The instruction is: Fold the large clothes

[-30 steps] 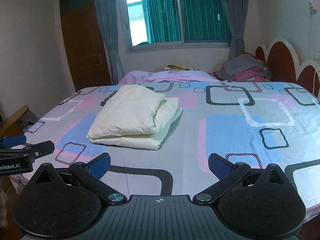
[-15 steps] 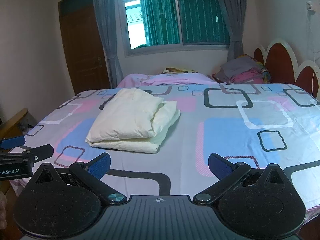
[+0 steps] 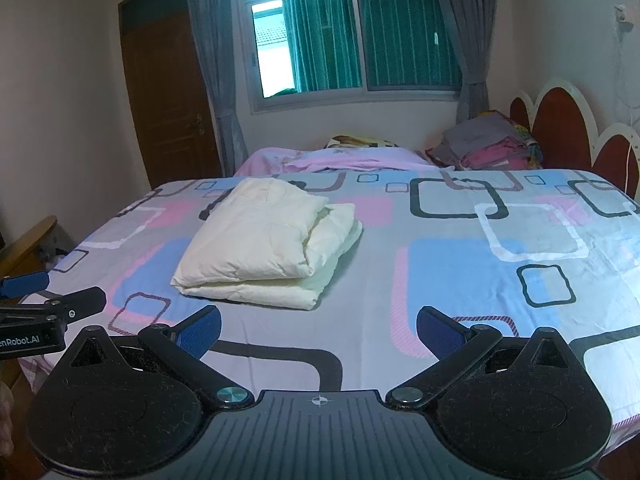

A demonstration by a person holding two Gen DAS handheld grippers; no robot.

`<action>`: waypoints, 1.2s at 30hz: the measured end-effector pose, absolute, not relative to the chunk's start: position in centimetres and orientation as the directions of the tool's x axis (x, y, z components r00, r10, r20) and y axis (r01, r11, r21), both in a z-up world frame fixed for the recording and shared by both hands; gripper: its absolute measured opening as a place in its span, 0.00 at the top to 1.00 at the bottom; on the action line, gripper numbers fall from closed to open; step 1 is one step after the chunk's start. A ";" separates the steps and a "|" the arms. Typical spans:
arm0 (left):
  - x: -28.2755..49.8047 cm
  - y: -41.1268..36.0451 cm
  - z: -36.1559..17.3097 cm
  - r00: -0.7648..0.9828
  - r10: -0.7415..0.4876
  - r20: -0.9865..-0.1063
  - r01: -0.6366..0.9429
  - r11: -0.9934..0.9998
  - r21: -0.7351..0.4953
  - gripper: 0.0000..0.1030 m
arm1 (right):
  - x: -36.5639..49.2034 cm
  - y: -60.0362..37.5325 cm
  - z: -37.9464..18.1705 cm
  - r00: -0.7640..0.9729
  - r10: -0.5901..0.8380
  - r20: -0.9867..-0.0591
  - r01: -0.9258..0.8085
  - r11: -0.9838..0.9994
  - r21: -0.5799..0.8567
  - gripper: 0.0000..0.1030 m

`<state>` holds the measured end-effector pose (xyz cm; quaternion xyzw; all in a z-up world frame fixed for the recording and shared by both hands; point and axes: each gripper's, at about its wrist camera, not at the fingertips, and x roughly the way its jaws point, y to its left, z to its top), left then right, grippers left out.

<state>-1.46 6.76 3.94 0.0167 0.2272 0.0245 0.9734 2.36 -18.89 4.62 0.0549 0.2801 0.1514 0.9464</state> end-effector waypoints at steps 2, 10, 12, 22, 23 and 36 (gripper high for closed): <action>-1.5 6.7 3.9 0.895 0.054 -0.443 -0.039 0.998 0.044 0.00 | 2.4 -18.9 4.6 0.797 0.318 -0.513 -0.256 0.948 0.189 0.00; -1.4 6.7 4.0 0.896 0.055 -0.441 -0.040 0.998 0.045 0.00 | 2.6 -19.1 4.6 0.796 0.317 -0.516 -0.257 0.948 0.186 0.00; -1.3 6.8 4.0 0.895 0.056 -0.442 -0.039 0.998 0.046 0.00 | 2.7 -19.1 4.6 0.796 0.316 -0.517 -0.257 0.948 0.185 0.00; -1.2 7.1 4.0 0.897 0.050 -0.439 -0.035 0.999 0.042 0.00 | 2.8 -19.1 4.7 0.796 0.317 -0.516 -0.262 0.948 0.179 0.00; -1.1 7.2 4.0 0.898 0.050 -0.438 -0.036 0.999 0.040 0.00 | 2.8 -19.1 4.7 0.796 0.317 -0.515 -0.263 0.948 0.178 0.00; -1.1 7.4 3.8 0.900 0.028 -0.435 -0.017 0.999 0.030 0.00 | 2.7 -19.4 4.8 0.796 0.315 -0.517 -0.264 0.949 0.173 0.00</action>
